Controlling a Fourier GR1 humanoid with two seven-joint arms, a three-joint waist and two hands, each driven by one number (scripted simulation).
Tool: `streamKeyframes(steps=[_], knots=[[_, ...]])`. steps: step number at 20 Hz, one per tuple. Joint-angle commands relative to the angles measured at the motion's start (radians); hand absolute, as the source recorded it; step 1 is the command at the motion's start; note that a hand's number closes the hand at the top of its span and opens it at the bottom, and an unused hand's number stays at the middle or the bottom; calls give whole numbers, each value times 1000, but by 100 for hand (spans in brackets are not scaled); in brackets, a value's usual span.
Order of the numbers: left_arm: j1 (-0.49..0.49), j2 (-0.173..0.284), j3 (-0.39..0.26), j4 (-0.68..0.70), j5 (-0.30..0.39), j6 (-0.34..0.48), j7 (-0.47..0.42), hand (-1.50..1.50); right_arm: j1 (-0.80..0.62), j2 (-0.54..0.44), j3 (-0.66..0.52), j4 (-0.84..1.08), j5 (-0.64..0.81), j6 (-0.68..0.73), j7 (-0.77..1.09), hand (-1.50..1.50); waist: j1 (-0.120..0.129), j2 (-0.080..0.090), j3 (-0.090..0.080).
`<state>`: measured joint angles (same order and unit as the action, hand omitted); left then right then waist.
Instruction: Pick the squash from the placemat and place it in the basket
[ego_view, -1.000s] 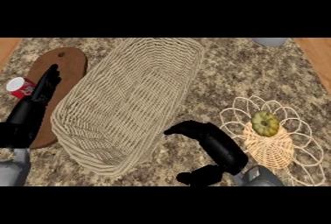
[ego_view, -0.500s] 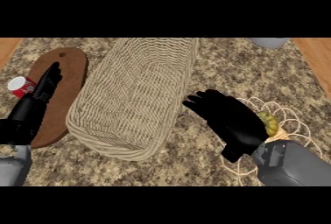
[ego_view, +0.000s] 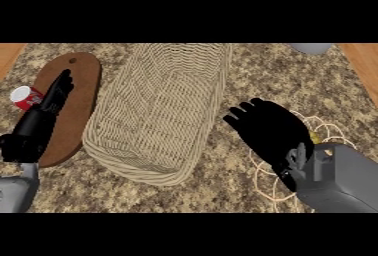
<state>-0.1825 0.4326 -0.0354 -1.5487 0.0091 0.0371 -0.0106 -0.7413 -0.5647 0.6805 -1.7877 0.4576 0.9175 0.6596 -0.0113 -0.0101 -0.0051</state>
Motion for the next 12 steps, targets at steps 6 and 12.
streamKeyframes(steps=[6,12], knots=[[-6,-25,12,-17,-11,-18,2,0,-5,40,-99,17,-94,256,180,-150,10,7,4],[-30,-54,10,3,-38,-21,17,0,14,71,-48,59,-2,258,139,-150,15,10,5]])
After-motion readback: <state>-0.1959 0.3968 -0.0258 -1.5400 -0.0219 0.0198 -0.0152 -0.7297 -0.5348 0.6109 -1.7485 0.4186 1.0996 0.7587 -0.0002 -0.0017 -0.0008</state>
